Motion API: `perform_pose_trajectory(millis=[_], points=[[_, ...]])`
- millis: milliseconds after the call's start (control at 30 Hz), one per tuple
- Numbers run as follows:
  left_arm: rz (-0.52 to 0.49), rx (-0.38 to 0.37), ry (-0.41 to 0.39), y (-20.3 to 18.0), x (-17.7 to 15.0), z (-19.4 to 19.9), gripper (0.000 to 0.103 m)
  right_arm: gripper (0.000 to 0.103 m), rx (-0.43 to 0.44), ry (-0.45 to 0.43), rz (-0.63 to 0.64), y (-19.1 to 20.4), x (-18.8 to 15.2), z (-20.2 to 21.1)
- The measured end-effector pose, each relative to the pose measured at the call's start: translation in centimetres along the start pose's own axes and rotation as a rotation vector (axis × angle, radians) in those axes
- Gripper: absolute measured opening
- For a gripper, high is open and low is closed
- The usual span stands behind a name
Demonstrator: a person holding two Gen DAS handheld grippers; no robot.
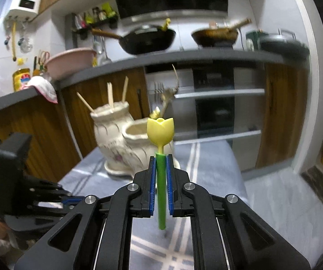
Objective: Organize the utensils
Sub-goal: 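Lift the chopstick with the left tool while the right tool carries the green spoon to the pots, then lower chopstick into larger pot with left tool while right tool lowers green spoon into smaller pot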
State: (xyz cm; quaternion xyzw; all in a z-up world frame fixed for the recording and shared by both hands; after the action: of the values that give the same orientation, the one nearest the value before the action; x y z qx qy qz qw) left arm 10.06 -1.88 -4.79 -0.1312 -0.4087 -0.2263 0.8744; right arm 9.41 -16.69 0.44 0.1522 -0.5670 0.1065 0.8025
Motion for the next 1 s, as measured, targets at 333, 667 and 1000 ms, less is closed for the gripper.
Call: perform_pose_trajectory(millis=[333, 667, 1000], points=[[0.048, -0.031, -0.451, 3.9, 9.1, 7.1, 0.005, 0.01, 0.019, -0.19, 0.016, 2.4, 6.6, 0.2], [0.191, -0.053, -0.693, 8.2, 17.1, 6.3, 0.005, 0.01, 0.041, -0.267, -0.035, 1.9, 10.7, -4.5], [0.132, 0.088, -0.739, 8.7, 19.7, 3.8, 0.005, 0.01, 0.079, -0.211, -0.032, 1.5, 9.5, -8.0]])
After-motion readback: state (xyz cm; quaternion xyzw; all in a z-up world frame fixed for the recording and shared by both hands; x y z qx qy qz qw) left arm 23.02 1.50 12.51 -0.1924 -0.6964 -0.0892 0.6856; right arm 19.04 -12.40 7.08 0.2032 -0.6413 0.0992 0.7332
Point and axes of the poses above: each gripper's, at about its wrist camera, not at the fingertips, and z roughly against the way its jaws point, y to its left, x to its top, the point moved 5 cm from there along -z, roughly the way its jaws point, and after that the axes turned 3 degrees about -x, right-handed, at the moved point
